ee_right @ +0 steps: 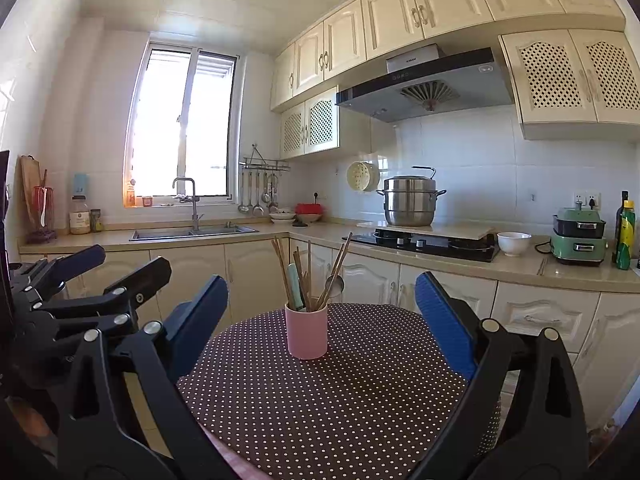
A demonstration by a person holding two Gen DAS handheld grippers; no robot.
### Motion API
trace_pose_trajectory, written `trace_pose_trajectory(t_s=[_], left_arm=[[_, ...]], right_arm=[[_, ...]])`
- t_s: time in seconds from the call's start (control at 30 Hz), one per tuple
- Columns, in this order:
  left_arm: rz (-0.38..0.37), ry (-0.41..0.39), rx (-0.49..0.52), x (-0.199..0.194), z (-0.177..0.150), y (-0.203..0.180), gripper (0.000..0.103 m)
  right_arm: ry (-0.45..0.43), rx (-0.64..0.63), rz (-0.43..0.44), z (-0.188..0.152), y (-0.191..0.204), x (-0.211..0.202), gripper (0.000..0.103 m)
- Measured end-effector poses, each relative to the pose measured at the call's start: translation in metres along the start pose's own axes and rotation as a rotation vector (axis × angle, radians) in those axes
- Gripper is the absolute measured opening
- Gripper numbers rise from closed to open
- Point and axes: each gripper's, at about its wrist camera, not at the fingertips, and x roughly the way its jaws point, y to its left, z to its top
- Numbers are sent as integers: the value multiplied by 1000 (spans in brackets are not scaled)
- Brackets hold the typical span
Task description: Organize utensils
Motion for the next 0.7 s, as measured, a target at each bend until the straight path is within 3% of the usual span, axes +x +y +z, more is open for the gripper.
trace_pose_trajectory(t_s=[0.7], left_arm=[[2, 46, 14, 57, 1, -2, 97]], right_arm=[[42, 28, -2, -2, -10, 50, 93]])
